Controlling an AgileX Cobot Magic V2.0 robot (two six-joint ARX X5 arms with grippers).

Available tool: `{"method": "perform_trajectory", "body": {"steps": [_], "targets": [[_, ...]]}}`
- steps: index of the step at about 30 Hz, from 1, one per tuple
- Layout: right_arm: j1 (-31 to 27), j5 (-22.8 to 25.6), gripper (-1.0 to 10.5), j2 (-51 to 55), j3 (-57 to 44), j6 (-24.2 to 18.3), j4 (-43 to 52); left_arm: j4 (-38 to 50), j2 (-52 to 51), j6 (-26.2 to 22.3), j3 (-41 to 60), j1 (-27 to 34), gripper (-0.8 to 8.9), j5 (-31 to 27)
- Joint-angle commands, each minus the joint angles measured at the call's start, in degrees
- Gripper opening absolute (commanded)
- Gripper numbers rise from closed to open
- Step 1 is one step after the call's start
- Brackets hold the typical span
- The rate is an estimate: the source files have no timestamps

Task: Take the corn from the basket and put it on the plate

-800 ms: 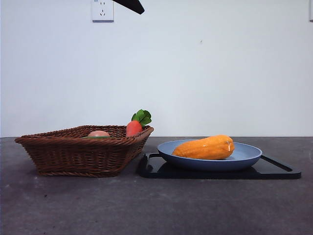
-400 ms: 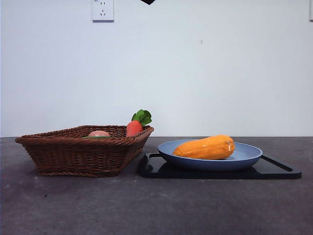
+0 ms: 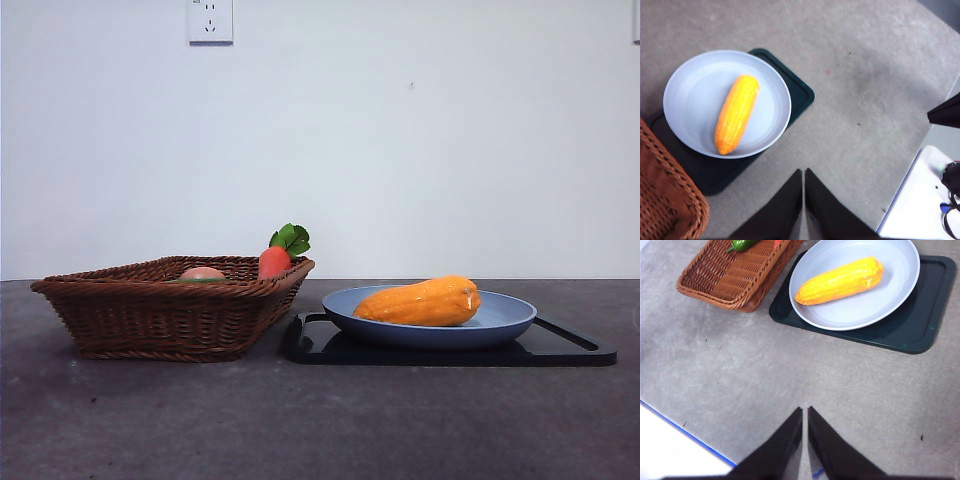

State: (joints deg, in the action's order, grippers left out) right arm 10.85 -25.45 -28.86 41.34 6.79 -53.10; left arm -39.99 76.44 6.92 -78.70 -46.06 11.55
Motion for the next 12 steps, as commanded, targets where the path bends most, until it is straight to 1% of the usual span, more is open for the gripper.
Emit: {"method": "perform_trajectory", "body": {"steps": [1,2,4,9,12], "targets": [[0.2,0.0,0.0,-0.2,0.3,0.3,0.6,0.9,-0.6,-2.6,-1.4,0.8,0.07,-0.2],[0.2,0.0,0.0,-0.2,0.3,0.3,0.6,1.0,-1.3,-5.3,-1.4,1.5,0.07,-0.2],[0.2,0.0,0.0,-0.2,0.3,0.3,0.6,1.7,-3.1,-7.3,-1.3,3.4,0.07,-0.2],[0.2,0.0,0.0,-0.2,0.3,0.3,0.6,6.8,-10.8,-9.5,-0.1,11.1,0.07,-0.2],[0.2,0.0,0.0,-0.2,0.3,0.3,0.6,10.6,-16.5,-9.4,2.8,17.9,0.07,-0.2]]}}
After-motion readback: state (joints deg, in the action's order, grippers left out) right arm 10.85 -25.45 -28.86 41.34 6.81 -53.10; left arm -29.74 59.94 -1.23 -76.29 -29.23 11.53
